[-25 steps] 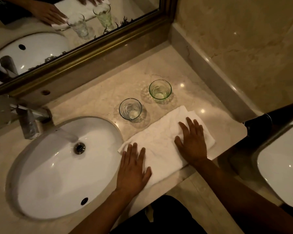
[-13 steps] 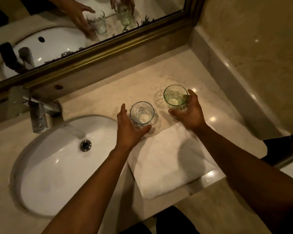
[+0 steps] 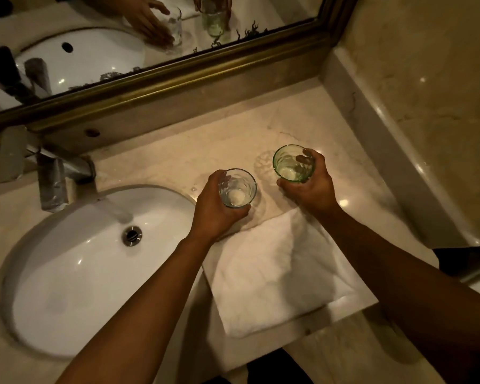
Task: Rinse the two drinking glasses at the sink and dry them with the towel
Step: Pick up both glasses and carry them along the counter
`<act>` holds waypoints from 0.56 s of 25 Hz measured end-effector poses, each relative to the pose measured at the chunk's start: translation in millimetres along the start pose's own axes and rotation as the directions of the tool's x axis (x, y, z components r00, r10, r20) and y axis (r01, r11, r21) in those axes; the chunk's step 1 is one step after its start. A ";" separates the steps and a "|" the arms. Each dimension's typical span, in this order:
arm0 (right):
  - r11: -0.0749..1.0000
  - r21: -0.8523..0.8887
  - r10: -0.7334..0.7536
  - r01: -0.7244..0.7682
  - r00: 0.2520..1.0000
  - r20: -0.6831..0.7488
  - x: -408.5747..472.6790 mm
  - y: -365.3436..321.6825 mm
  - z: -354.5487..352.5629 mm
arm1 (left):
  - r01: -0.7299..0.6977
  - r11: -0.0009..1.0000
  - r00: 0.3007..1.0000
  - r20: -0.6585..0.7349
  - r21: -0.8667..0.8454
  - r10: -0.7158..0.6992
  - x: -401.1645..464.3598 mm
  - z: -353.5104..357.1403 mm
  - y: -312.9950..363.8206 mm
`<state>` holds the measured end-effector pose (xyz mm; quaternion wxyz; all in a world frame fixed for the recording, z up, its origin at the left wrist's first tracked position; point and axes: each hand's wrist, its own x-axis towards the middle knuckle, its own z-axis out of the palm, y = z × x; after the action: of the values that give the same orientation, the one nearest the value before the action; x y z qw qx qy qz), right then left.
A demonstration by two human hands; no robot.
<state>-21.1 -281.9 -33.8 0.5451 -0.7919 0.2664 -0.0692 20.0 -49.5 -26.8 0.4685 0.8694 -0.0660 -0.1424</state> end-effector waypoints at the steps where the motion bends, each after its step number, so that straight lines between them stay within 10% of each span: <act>1: 1.000 -0.006 -0.004 0.004 1.000 -0.020 -4.4 -2.9 1.3 | 0.001 1.000 1.000 -0.011 -0.011 -0.001 -2.8 -1.4 0.5; 14: 0.996 -0.011 -0.087 0.088 0.992 0.093 -114.3 -90.3 85.7 | 0.051 0.990 0.988 -0.137 -0.129 -0.068 -99.9 -142.1 -33.9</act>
<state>-52.5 -130.5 34.3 0.5475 -0.8091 0.2064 -0.0545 -31.7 107.0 37.4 0.5209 0.8479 0.0023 -0.0984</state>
